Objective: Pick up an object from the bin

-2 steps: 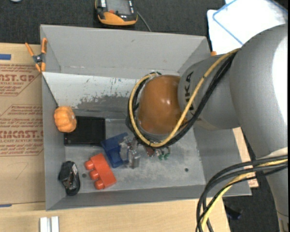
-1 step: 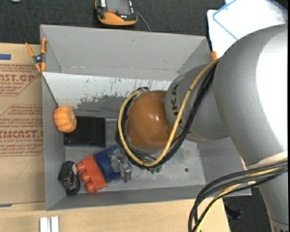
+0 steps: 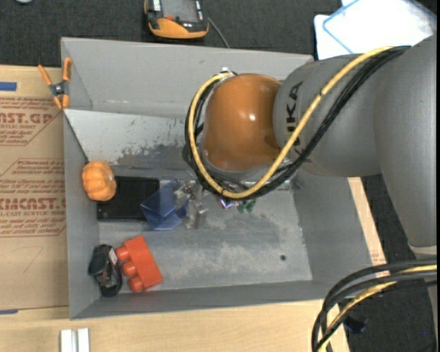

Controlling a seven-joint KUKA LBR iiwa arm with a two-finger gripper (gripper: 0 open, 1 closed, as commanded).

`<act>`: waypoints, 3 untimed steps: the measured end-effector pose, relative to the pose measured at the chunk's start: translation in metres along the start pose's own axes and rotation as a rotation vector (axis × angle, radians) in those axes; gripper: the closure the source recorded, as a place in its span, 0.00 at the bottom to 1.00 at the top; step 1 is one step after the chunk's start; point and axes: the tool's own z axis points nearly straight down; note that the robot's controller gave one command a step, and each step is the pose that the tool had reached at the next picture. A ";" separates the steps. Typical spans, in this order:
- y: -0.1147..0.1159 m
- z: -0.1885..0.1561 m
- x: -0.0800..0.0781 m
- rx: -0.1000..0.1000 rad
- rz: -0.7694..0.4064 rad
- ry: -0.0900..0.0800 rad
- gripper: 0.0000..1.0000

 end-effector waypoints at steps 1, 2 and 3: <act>0.006 -0.006 0.020 -0.004 -0.019 0.015 1.00; 0.006 0.037 0.054 -0.004 -0.412 0.007 1.00; 0.004 -0.035 0.035 -0.008 -0.348 0.010 1.00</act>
Offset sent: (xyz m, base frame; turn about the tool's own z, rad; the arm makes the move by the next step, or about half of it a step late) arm -0.0656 -0.0257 -0.0723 -0.5630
